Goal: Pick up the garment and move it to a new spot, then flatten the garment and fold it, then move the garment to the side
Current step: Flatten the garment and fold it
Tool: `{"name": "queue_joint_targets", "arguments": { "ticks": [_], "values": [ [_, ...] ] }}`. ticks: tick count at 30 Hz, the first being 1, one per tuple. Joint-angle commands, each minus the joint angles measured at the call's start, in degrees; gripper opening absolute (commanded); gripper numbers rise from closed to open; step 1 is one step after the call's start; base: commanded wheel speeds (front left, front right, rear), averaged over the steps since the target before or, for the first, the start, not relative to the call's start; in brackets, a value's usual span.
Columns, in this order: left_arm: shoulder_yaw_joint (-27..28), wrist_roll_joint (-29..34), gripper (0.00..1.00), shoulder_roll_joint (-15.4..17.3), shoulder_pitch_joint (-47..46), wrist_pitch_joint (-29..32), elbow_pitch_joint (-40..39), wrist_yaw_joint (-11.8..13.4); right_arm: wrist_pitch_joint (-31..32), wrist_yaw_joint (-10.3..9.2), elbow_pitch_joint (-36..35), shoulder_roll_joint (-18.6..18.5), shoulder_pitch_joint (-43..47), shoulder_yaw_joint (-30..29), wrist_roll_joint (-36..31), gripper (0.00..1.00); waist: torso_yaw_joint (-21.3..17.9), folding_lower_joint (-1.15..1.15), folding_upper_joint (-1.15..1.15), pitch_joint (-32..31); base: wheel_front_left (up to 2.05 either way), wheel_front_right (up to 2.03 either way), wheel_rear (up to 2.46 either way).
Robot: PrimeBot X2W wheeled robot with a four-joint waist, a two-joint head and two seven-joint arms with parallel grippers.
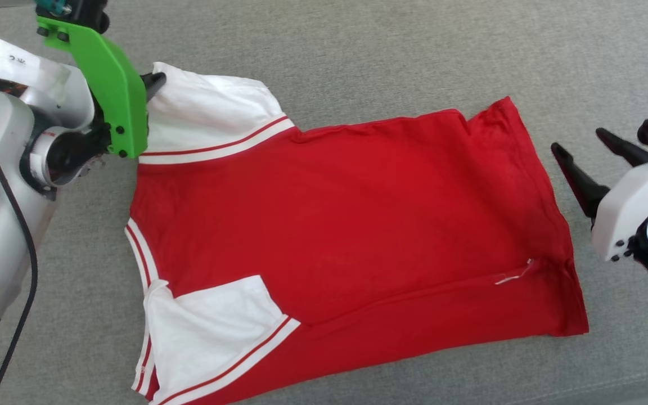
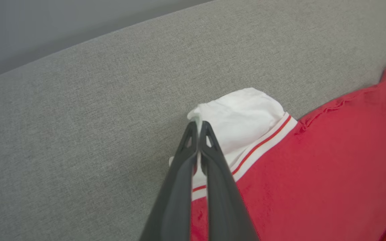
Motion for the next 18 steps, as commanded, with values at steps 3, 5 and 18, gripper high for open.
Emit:
{"name": "queue_joint_targets", "arguments": {
  "ticks": [3,5,18],
  "values": [
    [0.0,-0.51,0.0,0.57,2.56,-0.02,-6.44,1.56,5.78,-0.09,3.04,-1.7,-5.95,1.74,4.62,1.0,3.72,0.0,0.0,2.03,0.0,0.0,0.0],
    [0.18,-0.48,0.0,0.86,3.16,-0.21,-9.63,2.36,8.85,-0.09,5.07,-3.0,-9.19,3.72,6.14,1.0,4.51,0.0,0.0,2.93,0.0,0.0,0.0],
    [-0.27,0.36,0.0,1.78,3.84,0.58,-19.18,4.45,16.82,-0.09,18.2,-5.84,-22.99,13.51,8.21,1.0,7.91,0.0,0.0,6.44,0.0,0.0,0.0]
  ]
}}
